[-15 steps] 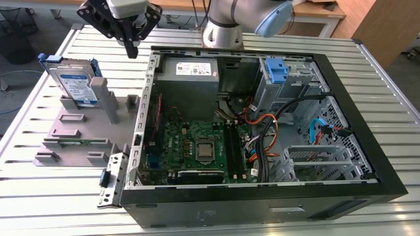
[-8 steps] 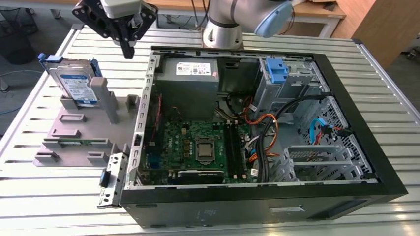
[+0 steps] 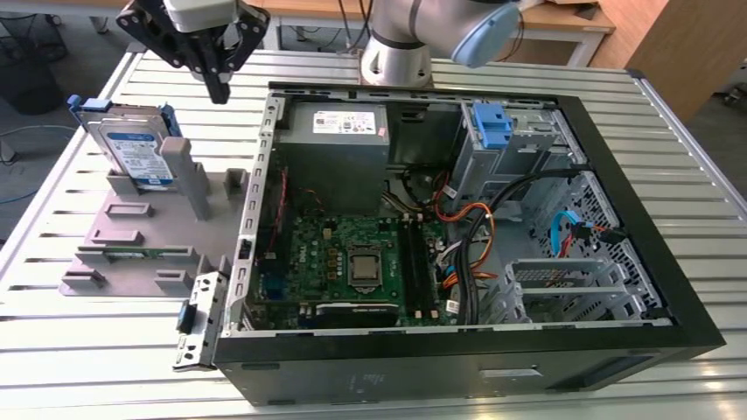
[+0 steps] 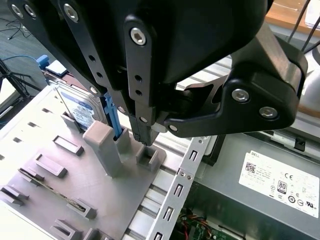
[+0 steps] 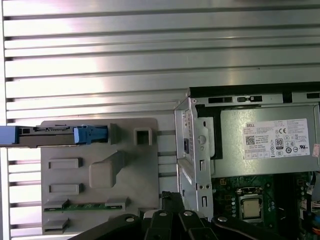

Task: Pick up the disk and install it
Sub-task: 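Reach for the disk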

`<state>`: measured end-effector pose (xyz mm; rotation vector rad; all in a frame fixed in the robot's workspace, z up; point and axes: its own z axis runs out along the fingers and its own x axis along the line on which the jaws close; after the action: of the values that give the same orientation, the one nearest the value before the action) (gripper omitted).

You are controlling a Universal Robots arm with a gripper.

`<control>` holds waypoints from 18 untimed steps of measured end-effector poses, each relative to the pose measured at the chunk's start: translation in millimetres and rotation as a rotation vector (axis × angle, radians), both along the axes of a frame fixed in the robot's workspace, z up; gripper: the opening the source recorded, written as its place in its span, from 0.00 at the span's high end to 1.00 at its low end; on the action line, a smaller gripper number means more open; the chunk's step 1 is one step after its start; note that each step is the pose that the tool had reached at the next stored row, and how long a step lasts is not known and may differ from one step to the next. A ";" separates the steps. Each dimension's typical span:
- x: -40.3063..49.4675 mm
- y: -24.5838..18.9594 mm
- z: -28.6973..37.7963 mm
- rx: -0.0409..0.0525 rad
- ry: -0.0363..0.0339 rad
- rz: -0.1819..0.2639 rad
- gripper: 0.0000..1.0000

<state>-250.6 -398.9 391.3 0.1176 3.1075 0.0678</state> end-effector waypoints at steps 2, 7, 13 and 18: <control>-2.9 0.0 -0.1 -0.0001 -0.0001 0.000 0.89; -10.5 0.0 -0.4 -0.0001 -0.0003 0.000 0.89; -19.1 0.1 -0.8 0.0000 -0.0005 0.000 0.89; -25.4 0.1 -1.0 -0.0001 -0.0005 0.000 0.89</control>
<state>-276.0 -398.9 390.3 0.1176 3.1070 0.0678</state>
